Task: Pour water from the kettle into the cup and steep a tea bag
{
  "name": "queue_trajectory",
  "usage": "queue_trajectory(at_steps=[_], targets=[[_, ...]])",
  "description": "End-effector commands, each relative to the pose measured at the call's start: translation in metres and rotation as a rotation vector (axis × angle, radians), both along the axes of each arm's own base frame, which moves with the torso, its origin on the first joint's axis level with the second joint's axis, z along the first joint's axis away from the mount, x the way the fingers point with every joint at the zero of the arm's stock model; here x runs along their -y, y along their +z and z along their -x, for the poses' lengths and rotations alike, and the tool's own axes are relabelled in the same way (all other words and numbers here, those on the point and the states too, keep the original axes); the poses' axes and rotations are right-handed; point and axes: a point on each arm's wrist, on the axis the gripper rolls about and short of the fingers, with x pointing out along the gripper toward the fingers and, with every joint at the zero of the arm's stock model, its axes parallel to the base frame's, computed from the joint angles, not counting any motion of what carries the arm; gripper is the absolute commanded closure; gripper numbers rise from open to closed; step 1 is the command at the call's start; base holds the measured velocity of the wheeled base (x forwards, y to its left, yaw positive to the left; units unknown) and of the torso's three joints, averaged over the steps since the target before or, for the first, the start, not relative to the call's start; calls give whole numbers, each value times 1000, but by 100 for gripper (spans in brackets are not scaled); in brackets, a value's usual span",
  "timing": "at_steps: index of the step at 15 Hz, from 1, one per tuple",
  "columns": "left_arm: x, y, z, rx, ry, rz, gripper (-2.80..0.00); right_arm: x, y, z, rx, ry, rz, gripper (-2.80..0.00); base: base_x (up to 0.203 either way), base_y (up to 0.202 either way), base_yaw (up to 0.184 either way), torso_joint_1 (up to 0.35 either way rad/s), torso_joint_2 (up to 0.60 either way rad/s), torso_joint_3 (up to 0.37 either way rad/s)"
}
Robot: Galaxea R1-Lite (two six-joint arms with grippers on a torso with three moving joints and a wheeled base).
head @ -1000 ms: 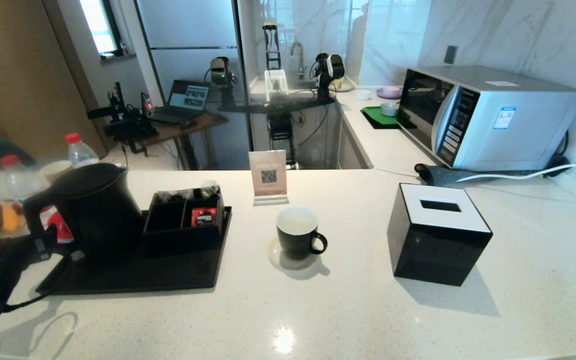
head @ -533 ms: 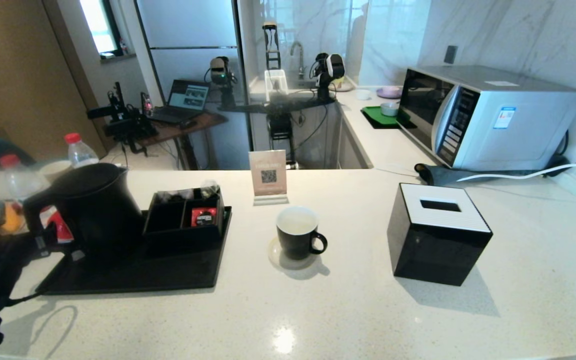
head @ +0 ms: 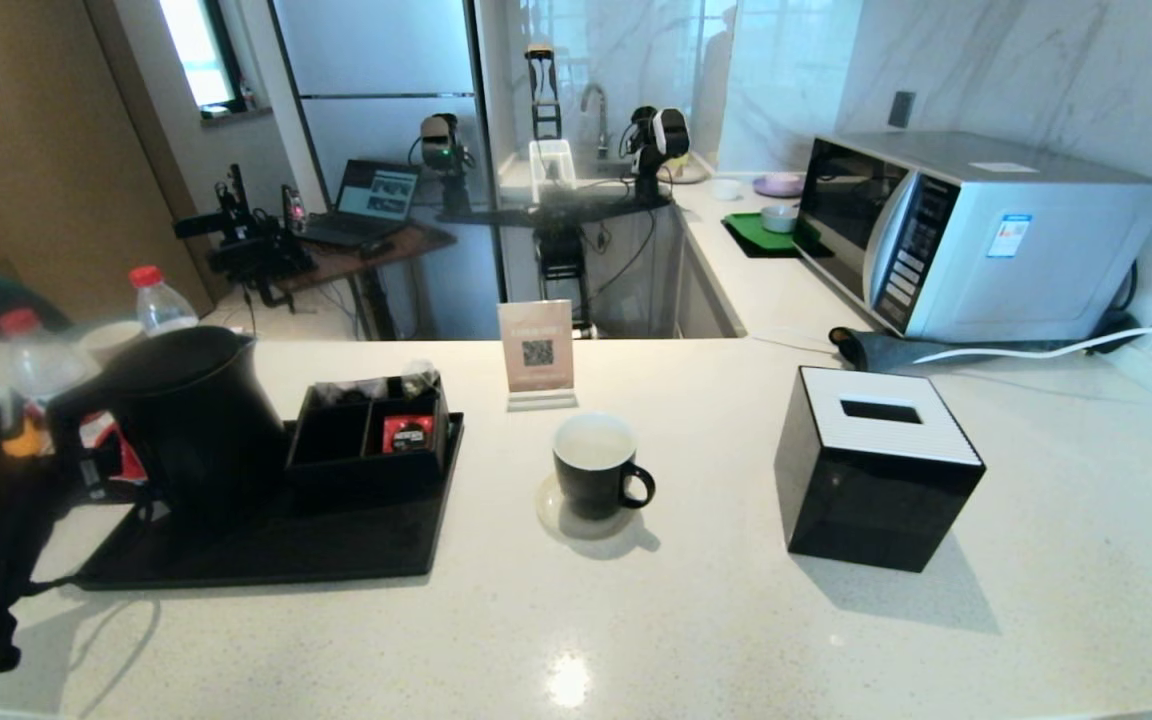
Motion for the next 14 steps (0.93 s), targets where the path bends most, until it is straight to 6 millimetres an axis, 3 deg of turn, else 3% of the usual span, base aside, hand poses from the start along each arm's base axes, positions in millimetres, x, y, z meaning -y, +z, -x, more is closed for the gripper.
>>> queue_trajectory(at_steps=[1,14], targets=[[-2,5,-4,48,-2,-33,-280,0,0,0,-1,1,1,0,0,0,0,0,0,0],[2,16,-20,61,-41,-127,-280,0,0,0,-1,1,1,0,0,0,0,0,0,0]])
